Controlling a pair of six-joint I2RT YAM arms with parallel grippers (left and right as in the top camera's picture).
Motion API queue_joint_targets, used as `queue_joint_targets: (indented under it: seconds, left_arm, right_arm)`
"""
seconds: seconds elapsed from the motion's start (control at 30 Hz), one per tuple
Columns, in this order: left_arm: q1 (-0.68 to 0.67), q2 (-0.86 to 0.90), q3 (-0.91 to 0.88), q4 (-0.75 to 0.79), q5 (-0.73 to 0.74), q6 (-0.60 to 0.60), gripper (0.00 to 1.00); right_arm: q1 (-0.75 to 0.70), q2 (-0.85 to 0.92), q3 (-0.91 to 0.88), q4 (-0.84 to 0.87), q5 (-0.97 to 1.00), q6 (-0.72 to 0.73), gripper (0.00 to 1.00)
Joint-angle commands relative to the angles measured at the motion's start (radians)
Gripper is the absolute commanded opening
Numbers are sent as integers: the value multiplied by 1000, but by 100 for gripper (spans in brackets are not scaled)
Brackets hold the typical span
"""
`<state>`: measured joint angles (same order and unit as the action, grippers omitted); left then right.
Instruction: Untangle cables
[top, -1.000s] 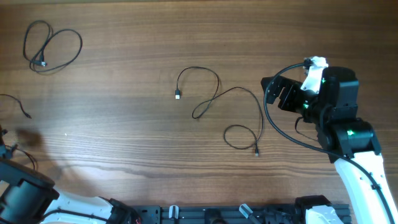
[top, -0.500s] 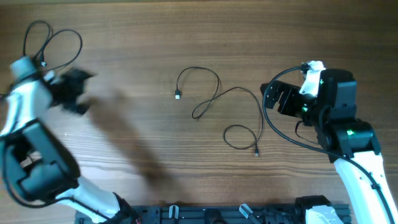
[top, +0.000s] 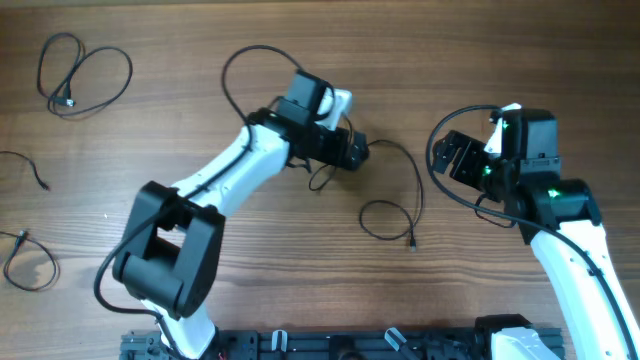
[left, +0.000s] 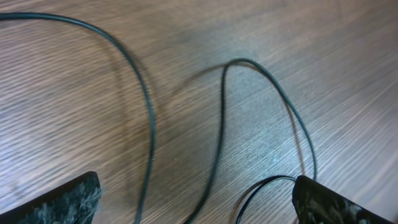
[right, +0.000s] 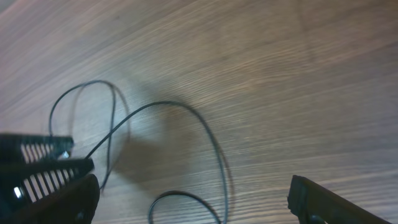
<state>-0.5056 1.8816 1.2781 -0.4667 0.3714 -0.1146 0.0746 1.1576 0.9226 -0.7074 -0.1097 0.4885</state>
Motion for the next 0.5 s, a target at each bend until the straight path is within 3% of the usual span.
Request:
queue_joint_targets:
  seconds: [0.0, 0.1, 0.17, 0.27, 0.4, 0.43, 0.47]
  left_arm:
    - [-65, 25, -1, 0, -181, 29, 100]
    - [-91, 57, -1, 8, -265, 29, 99]
    - [-97, 99, -1, 14, -261, -13, 94]
    - [-98, 134, -1, 38, -262, -59, 100]
    - [-98, 167, -1, 99, -273, -116, 75]
    - [-99, 176, -1, 108, -272, -137, 54]
    - [-99, 177, -1, 107, -272, -152, 24]
  right_arm:
    - [-36, 4, 1, -10, 54, 35, 100]
    - [-55, 4, 1, -51, 56, 31, 100]
    - [-56, 4, 1, -71, 63, 8, 100]
    - [-56, 4, 1, -93, 63, 8, 100]
    - [-56, 4, 1, -113, 66, -5, 100]
    - [-56, 4, 1, -116, 66, -19, 100]
    - [-56, 4, 1, -121, 66, -18, 100]
